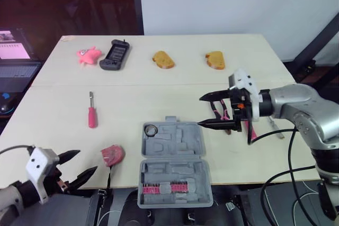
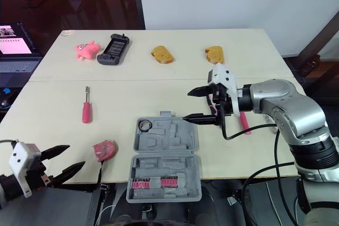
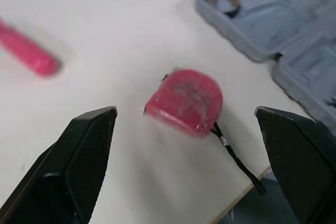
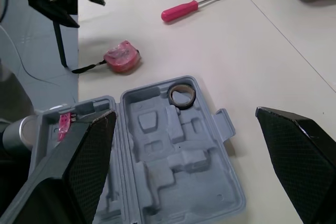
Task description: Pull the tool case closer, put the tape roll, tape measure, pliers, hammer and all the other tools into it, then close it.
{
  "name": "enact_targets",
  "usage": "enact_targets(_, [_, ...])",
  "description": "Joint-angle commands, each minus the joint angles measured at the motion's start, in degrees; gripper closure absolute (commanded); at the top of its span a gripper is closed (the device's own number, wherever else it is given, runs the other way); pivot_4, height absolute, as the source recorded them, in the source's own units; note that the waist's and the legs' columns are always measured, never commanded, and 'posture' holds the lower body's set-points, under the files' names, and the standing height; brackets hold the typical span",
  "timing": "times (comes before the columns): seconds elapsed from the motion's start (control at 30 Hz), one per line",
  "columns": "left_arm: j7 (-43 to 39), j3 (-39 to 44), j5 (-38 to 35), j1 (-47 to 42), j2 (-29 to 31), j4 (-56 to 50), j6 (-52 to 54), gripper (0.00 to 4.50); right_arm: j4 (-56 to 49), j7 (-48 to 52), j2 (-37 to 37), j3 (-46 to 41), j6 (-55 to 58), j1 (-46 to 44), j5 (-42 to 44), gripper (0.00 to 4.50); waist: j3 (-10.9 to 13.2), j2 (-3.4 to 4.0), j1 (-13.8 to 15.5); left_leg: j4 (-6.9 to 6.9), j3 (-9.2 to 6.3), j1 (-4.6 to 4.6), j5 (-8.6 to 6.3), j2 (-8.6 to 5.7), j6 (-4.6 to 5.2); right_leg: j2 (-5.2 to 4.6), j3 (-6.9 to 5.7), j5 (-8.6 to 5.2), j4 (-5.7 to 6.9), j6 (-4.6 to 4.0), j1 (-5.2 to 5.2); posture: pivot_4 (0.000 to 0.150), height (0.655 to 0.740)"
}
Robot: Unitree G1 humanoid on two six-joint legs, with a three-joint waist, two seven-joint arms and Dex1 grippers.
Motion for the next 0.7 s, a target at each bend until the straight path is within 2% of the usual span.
enact_targets(0.03, [-9.7, -2.1, 1.0, -5.9, 6.8, 7.1, -5.3, 0.07, -3.2, 2.0, -1.4, -1.2, 0.2, -0.4, 1.7, 0.00, 0.0, 0.02, 0.0, -0.02, 0.00, 0.01, 0.00, 0.00, 0.00, 0.01, 0.00, 0.00, 0.00, 0.00, -0.01, 0.150, 0.7188])
enact_targets(0.13, [-17.0, -7.3, 4.8, -13.1, 12.9, 16.1, -10.8, 0.07, -6.6, 3.1, -2.6, -1.9, 1.9, 0.7, 3.7, 0.00, 0.0, 0.06, 0.0, -0.11, 0.06, 0.00, 0.01, 0.00, -0.02, 0.01, -0.02, 0.01, -0.01, -0.01, -0.07, 0.150, 0.7188])
enact_targets(0.23, [-20.1, -13.3, 8.1, -21.7, 15.7, 24.0, -13.1, 0.07, -10.2, 2.8, -3.9, -3.5, 5.2, 1.0, 7.2, 0.00, 0.0, 0.06, -0.2, -0.44, 0.26, 0.04, 0.06, -0.05, -0.02, -0.06, -0.05, 0.03, -0.15, 0.00, -0.16, 0.150, 0.7188])
enact_targets(0.43, [-19.1, -22.5, 13.3, -32.2, 13.6, 29.0, -14.6, 0.07, -15.1, 0.9, -7.6, -6.4, 9.1, 3.1, 10.7, 0.00, 0.0, 0.01, -0.3, -0.62, 0.37, 0.00, 0.16, -0.02, 0.14, 0.03, -0.05, 0.15, -0.22, 0.20, -0.06, 0.150, 0.7188])
enact_targets(0.7, [-14.9, -28.2, 16.6, -33.7, 10.3, 25.6, -11.7, 0.07, -18.7, -2.4, -9.6, -8.0, 10.8, 5.7, 12.6, 0.00, 0.0, 0.01, -0.2, -0.59, 0.35, 0.07, 0.19, 0.03, 0.10, 0.09, -0.04, 0.14, -0.18, 0.16, -0.02, 0.150, 0.7188])
